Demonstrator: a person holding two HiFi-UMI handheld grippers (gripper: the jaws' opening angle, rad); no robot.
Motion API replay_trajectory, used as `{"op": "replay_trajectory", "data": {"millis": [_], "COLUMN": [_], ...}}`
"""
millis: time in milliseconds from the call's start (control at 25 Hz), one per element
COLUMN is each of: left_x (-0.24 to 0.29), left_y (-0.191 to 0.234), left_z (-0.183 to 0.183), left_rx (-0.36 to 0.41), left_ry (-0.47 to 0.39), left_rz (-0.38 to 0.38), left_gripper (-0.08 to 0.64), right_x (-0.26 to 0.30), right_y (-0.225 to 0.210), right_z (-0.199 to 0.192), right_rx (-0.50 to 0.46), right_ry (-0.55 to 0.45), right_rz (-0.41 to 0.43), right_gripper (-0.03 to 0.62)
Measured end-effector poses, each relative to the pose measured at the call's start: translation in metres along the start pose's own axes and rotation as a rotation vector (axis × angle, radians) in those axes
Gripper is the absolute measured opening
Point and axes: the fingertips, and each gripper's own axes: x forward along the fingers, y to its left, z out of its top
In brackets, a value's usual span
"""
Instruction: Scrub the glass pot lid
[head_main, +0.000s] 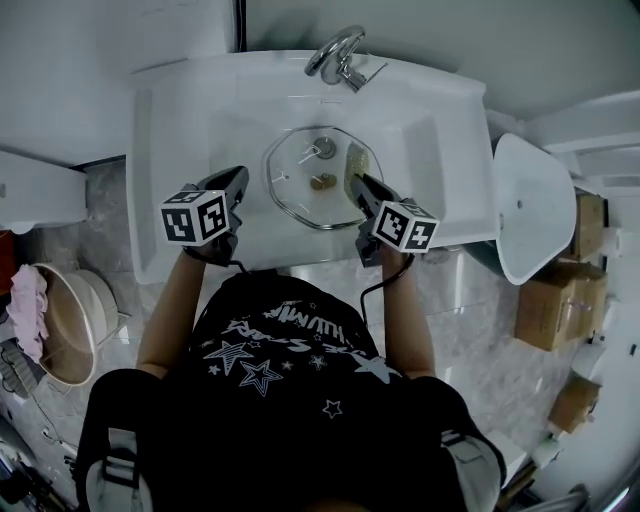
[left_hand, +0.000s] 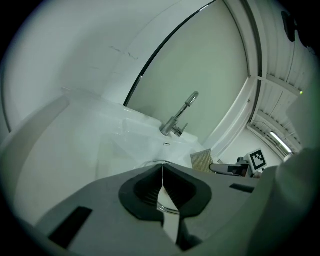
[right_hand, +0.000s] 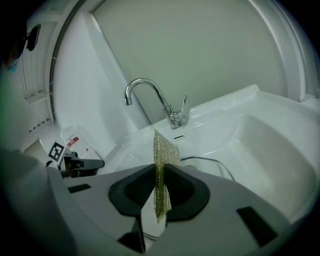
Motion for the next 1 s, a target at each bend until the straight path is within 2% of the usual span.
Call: {"op": "replay_trajectory", "data": {"millis": [280, 520, 800, 1000], "left_x": [0.007, 0.003, -0.006, -0.011], "left_y": [0.014, 0.021, 0.023, 0.023], "left_z": [-0.003, -0.011, -0.01, -0.017], "left_rx": [-0.019, -0.068, -0.099, -0.144], "left_ry": [0.043, 0.039, -0.001, -0.024], "left_rz": [-0.023, -0.001, 0.078, 0.138], "left_gripper": [0.012, 0.012, 0.012, 0.012], "right_x": [0.048, 0.076, 0.109, 0.133], "right_y": [-0.016, -0.03, -0.047, -0.044], "right_z": [-0.015, -0.026, -0.034, -0.037], "right_rx": [-0.22, -0.379, -0.653, -0.773], "right_ry": [0.228, 0.365, 0.53, 0.579], "right_rz": [-0.105, -0.152, -0.157, -0.104], "right_gripper": [0.063, 0.063, 0.063, 0.063]}}
